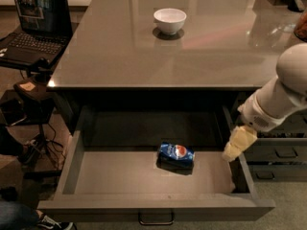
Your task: Pick pepsi can from top drawer and place on counter
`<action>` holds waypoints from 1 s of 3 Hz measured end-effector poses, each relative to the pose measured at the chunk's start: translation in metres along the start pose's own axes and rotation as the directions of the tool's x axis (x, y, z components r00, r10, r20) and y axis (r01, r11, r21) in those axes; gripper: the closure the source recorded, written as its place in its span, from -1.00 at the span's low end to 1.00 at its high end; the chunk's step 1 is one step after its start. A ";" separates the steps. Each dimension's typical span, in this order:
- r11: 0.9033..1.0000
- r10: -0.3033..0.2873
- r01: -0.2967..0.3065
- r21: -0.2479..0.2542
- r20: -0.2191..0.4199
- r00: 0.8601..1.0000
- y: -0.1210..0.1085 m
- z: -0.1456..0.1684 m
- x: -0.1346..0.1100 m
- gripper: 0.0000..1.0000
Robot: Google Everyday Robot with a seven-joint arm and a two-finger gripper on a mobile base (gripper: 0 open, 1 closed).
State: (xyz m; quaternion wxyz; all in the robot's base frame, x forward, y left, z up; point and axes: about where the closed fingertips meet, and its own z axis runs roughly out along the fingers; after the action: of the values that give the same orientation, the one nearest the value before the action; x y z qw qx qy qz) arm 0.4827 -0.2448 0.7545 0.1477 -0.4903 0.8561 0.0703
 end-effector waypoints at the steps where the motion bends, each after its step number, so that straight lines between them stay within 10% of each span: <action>1: 0.999 0.040 -0.040 -0.026 -0.014 0.999 0.003 0.031 0.019 -1.00; 3: 0.996 -0.052 0.052 -0.072 0.004 0.999 0.028 0.051 -0.005 -1.00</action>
Offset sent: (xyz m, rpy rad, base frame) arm -0.0052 -0.0052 -0.0303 0.0070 0.0330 -0.0253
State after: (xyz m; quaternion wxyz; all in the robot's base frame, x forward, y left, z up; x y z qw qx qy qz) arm 0.4706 -0.2126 0.7075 0.1327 -0.5174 0.8398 0.0976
